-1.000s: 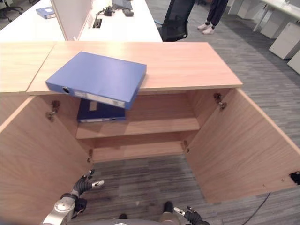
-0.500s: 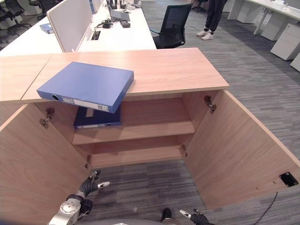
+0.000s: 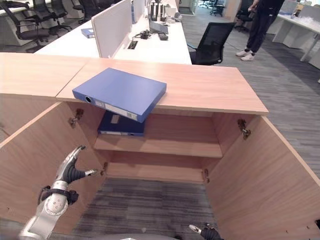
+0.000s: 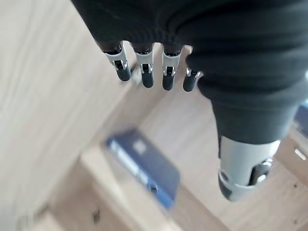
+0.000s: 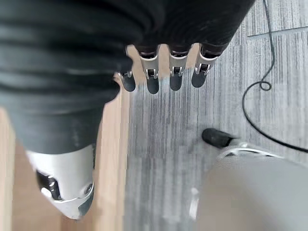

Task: Put the empty folder in the office cabinet

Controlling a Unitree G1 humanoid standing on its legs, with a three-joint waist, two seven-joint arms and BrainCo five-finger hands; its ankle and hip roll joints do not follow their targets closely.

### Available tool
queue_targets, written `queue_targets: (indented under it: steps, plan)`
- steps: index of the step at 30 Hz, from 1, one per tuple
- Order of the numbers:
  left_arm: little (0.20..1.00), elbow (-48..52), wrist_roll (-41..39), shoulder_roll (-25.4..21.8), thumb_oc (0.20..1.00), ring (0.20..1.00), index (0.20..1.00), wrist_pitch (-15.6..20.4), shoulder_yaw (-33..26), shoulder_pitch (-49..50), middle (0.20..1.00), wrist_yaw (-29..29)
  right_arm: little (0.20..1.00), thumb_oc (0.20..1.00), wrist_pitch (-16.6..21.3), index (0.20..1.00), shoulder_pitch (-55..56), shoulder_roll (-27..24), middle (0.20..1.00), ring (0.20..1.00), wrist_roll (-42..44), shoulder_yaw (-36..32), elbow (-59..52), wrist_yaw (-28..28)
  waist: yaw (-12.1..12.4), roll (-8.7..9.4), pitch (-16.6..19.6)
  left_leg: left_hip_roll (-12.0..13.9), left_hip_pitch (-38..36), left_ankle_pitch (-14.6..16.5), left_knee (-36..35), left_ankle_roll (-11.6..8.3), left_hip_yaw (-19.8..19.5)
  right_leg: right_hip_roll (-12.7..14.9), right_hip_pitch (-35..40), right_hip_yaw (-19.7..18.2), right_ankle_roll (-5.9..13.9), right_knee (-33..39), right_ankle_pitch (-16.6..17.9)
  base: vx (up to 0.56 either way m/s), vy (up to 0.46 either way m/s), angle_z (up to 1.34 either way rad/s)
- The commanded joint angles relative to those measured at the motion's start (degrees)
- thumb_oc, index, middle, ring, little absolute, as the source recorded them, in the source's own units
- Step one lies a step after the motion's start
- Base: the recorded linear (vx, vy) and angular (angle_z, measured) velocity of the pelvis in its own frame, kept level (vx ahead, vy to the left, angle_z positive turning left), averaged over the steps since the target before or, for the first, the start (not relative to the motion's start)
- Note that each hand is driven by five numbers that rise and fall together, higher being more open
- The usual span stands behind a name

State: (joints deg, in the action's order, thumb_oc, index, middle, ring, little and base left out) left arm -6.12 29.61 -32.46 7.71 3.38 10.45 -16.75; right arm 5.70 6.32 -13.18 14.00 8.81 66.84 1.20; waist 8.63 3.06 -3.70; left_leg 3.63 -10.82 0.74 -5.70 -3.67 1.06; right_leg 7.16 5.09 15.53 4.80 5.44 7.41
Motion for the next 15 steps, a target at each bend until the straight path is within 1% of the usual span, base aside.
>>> queue_targets:
  steps: [1,5,6,8,9,13,14,15]
  plan:
    - [1.000,4.84,8.40,-1.77,1.000,1.000,1.000,1.66,-3.89,-4.68,1.000,-5.33,1.000,1.000,1.21,1.000,-2.90,-0.48,1.000,1.000,-1.49,1.36,-0.75,0.29,0.02,-0.81,-1.92,1.59,2.21,1.65,0.70,-2.01,-2.13,1.01,5.09,-1.40,4.58,-0.98,-7.73,0.01,-0.029,0.06]
    - [1.000,9.73,15.20,-6.31,1.000,1.000,1.000,0.74,-5.92,-7.22,1.000,-7.75,1.000,1.000,1.61,1.000,-3.37,-0.67,1.000,1.000,-1.36,2.55,-1.25,0.65,-0.03,-1.03,-1.76,1.84,2.08,1.66,0.70,-2.31,-2.30,0.85,5.28,-1.14,4.52,-1.11,-7.94,0.00,-0.008,0.00]
    - [1.000,9.83,15.32,-6.33,1.000,1.000,1.000,0.68,-5.96,-7.22,1.000,-7.73,1.000,1.000,1.62,1.000,-3.41,-0.60,1.000,1.000,-1.35,2.54,-1.26,0.66,-0.03,-0.97,-1.81,1.86,2.08,1.67,0.70,-2.33,-2.32,0.83,5.28,-1.12,4.51,-1.12,-7.97,0.00,0.000,0.00]
    - [1.000,11.79,17.97,-9.29,1.000,1.000,1.000,0.70,-6.20,-9.44,1.000,-8.59,1.000,1.000,1.72,1.000,-3.72,-1.09,1.000,1.000,-1.52,3.33,-1.28,0.86,-0.33,-1.28,-1.66,1.98,1.98,1.72,0.70,-2.52,-2.35,0.66,5.35,-1.07,4.47,-1.22,-8.19,0.00,0.000,0.00]
    - [1.000,11.76,18.00,-9.34,1.000,1.000,1.000,0.67,-6.17,-9.54,1.000,-8.60,1.000,1.000,1.73,1.000,-3.79,-1.03,1.000,1.000,-1.51,3.30,-1.25,0.87,-0.31,-1.24,-1.72,2.00,1.98,1.72,0.70,-2.53,-2.35,0.64,5.34,-1.07,4.46,-1.23,-8.20,0.00,0.000,0.00]
    - [1.000,11.18,17.85,-11.66,1.000,1.000,1.000,1.37,-3.42,-14.01,1.000,-8.66,1.000,1.000,1.75,1.000,-4.28,-1.54,1.000,1.000,-1.74,4.35,-1.18,1.12,-1.18,-1.85,-1.54,2.19,1.74,1.66,0.70,-2.75,-1.96,0.36,5.38,-1.17,4.45,-1.34,-8.39,0.00,0.000,0.00]
    - [1.000,10.16,18.56,-13.52,1.000,1.000,1.000,1.51,-1.56,-16.36,1.000,-8.61,1.000,1.000,1.83,1.000,-4.53,-1.88,1.000,1.000,-1.90,4.66,-1.21,1.27,-1.69,-2.22,-1.51,2.27,1.66,1.64,0.70,-2.83,-1.78,0.29,5.29,-1.40,4.49,-1.47,-8.44,0.00,0.000,0.00]
    - [1.000,9.77,18.77,-14.49,1.000,1.000,1.000,1.49,-0.90,-17.30,1.000,-8.53,1.000,1.000,1.85,1.000,-4.72,-2.10,1.000,1.000,-2.16,4.93,-1.16,1.23,-2.08,-2.53,-1.42,2.31,1.63,1.62,0.70,-2.88,-1.63,0.30,5.19,-1.55,4.55,-1.54,-8.47,0.02,-0.003,-0.06]
